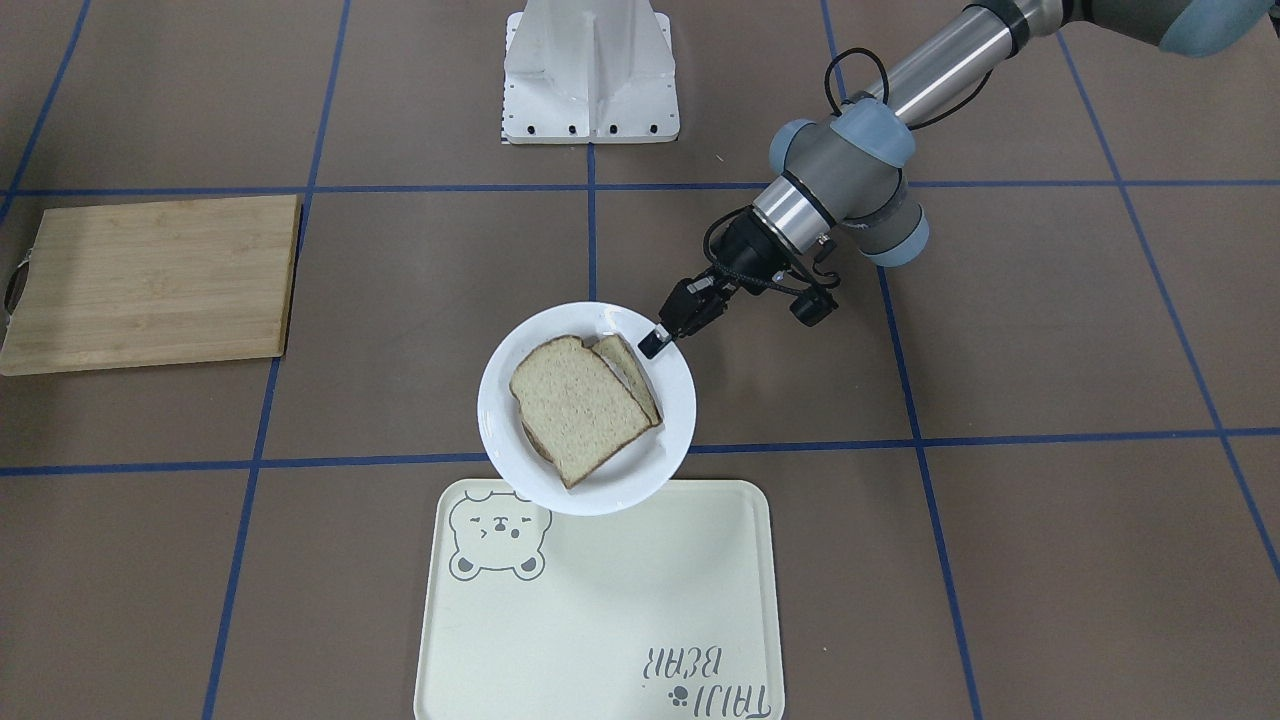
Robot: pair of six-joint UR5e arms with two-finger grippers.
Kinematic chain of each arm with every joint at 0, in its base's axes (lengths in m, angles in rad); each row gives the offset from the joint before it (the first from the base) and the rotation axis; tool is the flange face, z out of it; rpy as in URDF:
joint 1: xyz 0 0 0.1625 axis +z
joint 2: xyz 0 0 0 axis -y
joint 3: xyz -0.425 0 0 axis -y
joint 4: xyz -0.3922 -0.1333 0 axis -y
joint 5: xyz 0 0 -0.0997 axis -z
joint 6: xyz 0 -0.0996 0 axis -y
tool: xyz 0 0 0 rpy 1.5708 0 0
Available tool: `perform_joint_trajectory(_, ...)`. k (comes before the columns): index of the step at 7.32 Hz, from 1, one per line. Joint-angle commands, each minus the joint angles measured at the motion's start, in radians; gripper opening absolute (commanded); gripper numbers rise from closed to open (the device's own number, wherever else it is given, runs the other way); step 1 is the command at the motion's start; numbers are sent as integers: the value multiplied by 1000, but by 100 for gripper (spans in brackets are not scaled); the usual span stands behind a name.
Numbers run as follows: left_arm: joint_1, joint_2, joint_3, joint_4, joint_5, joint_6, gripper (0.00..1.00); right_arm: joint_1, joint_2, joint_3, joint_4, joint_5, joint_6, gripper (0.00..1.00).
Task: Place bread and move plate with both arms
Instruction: 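Slide the plate with the left gripper onto the cream bear tray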
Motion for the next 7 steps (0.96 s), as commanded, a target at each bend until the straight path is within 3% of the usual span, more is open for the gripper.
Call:
perform_joint_trajectory(1,-54,-150,161,131,86,-74,0,-1,5,-1,-1,0,3,100)
perform_joint_trajectory(2,-66,-222,288,136,87,-74,0,-1,8,-3,-1,0,3,100)
perform_joint_trajectory(4,-64,-307,445,141,109,-71,0,-1,8,-3,-1,-5,5,100)
perform_joint_trajectory(7,-54,-330,490,144,109,-30,0,-1,8,-3,-1,-3,5,100)
